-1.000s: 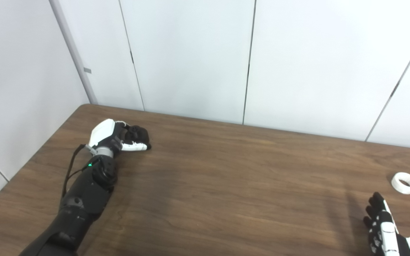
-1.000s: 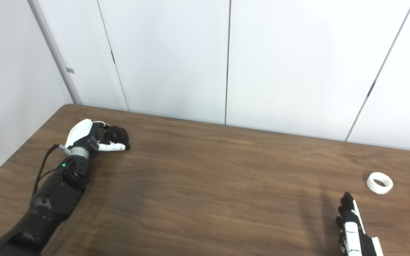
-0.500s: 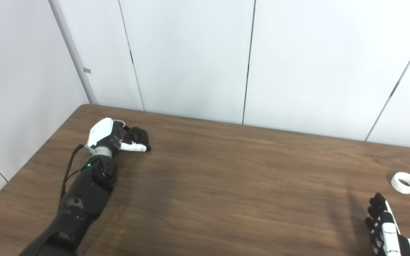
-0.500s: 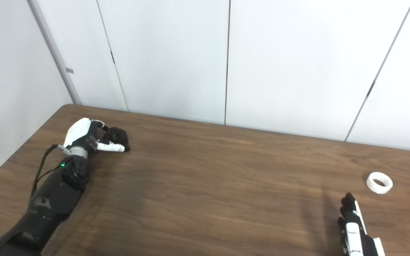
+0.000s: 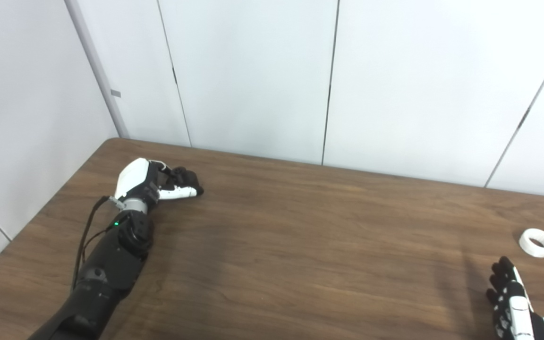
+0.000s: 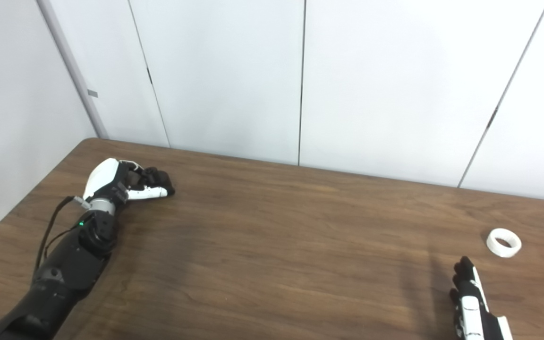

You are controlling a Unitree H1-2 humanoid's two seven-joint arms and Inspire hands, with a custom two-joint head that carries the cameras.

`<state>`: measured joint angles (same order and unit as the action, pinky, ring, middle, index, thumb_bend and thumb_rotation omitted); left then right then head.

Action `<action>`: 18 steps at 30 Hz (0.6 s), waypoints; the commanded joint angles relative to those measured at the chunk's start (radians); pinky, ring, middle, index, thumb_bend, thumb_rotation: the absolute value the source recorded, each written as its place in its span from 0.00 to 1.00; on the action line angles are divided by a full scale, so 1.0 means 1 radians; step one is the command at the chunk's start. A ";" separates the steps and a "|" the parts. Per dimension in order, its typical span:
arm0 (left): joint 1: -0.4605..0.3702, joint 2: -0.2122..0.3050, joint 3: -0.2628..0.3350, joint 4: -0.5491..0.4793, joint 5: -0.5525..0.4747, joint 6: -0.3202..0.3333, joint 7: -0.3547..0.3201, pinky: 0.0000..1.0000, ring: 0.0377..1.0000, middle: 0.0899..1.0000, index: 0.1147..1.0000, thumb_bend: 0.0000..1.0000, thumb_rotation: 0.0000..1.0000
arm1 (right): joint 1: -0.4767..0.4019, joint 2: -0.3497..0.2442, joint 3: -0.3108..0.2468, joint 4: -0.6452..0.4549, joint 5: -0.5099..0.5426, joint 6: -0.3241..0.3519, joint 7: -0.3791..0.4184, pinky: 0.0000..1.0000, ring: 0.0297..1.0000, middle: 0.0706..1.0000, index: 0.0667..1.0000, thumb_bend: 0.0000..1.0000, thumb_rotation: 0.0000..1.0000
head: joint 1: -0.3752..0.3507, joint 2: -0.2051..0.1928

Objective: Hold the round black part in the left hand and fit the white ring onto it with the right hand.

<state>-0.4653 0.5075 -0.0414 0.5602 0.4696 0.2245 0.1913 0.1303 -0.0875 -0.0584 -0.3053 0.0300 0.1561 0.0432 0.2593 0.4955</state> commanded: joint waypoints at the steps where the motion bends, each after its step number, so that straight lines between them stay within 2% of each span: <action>1: -0.024 0.035 0.015 -0.060 0.014 -0.010 0.032 0.89 0.93 0.77 0.42 0.52 0.05 | -0.007 -0.003 -0.003 -0.028 0.004 -0.037 0.000 1.00 1.00 0.99 1.00 0.30 1.00 | 0.000 0.001; 8: 0.037 0.029 0.009 -0.200 0.032 0.007 0.009 0.87 0.90 0.76 0.42 0.52 0.05 | -0.011 0.002 -0.003 -0.038 -0.001 -0.022 -0.007 1.00 1.00 0.98 1.00 0.33 1.00 | -0.008 0.000; 13: 0.082 0.007 0.006 -0.312 0.041 0.025 -0.004 0.86 0.90 0.75 0.42 0.52 0.05 | -0.014 0.001 -0.004 -0.041 -0.001 -0.023 -0.007 1.00 1.00 0.98 1.00 0.34 1.00 | -0.014 0.002; 18: 0.126 -0.018 -0.027 -0.418 0.094 0.049 -0.016 0.96 0.90 0.76 0.42 0.52 0.05 | -0.014 0.004 -0.001 -0.047 -0.002 -0.020 -0.007 1.00 1.00 0.98 1.00 0.34 1.00 | -0.021 0.005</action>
<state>-0.3165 0.4751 -0.0655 0.1890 0.5268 0.2727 0.1705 0.1297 -0.0852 -0.0587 -0.3068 0.0290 0.1575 0.0402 0.2408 0.4985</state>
